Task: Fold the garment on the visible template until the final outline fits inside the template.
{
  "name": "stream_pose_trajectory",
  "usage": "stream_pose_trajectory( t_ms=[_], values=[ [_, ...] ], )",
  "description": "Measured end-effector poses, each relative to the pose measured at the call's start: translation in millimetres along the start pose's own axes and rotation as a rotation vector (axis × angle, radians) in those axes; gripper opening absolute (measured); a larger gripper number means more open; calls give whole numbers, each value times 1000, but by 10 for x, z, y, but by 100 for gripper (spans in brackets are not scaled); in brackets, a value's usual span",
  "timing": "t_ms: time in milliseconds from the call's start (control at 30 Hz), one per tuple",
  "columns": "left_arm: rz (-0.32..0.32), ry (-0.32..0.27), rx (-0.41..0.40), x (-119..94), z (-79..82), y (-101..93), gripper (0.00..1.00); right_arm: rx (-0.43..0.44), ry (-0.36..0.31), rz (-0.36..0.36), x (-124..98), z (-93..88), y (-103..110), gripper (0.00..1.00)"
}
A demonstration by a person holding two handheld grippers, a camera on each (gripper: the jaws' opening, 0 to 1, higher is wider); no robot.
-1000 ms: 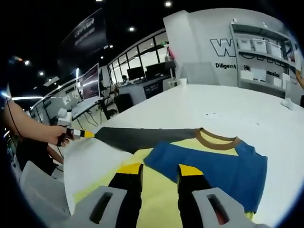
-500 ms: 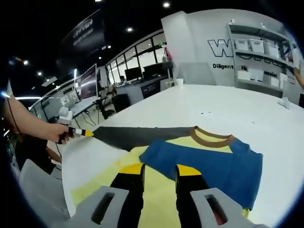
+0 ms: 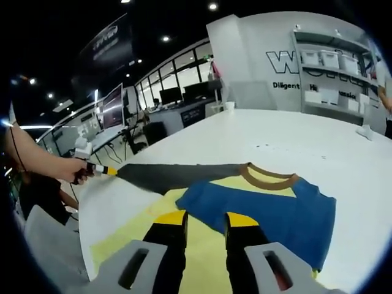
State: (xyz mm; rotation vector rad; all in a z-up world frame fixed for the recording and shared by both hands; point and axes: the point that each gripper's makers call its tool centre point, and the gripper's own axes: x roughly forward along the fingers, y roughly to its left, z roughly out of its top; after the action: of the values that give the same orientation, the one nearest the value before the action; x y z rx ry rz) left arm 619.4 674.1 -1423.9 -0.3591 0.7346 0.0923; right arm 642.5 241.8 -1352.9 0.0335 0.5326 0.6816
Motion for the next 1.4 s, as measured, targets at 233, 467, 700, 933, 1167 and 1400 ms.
stream_pose_trajectory(
  t_ms=[233, 467, 700, 933, 1167, 1400],
  values=[
    [8, 10, 35, 2, -44, -14, 12, 5, 1, 0, 8, -16, -12, 18],
    [19, 19, 61, -1, -43, 44, 5, 9, 1, -3, 3, -32, -18, 18],
    [17, 7, 80, -20, -16, 72, 0, 12, 1, -10, -19, -45, -49, 17],
    [-2, -22, 70, -79, 109, 8, 0, 16, -2, -13, -31, -52, -62, 15],
    [-44, -77, 71, -168, 318, -192, 0, 22, -12, -8, -19, -47, -43, 15],
    [-120, -115, 70, -224, 453, -511, 0, 29, -20, -7, -23, -59, -61, 15]
  ],
)
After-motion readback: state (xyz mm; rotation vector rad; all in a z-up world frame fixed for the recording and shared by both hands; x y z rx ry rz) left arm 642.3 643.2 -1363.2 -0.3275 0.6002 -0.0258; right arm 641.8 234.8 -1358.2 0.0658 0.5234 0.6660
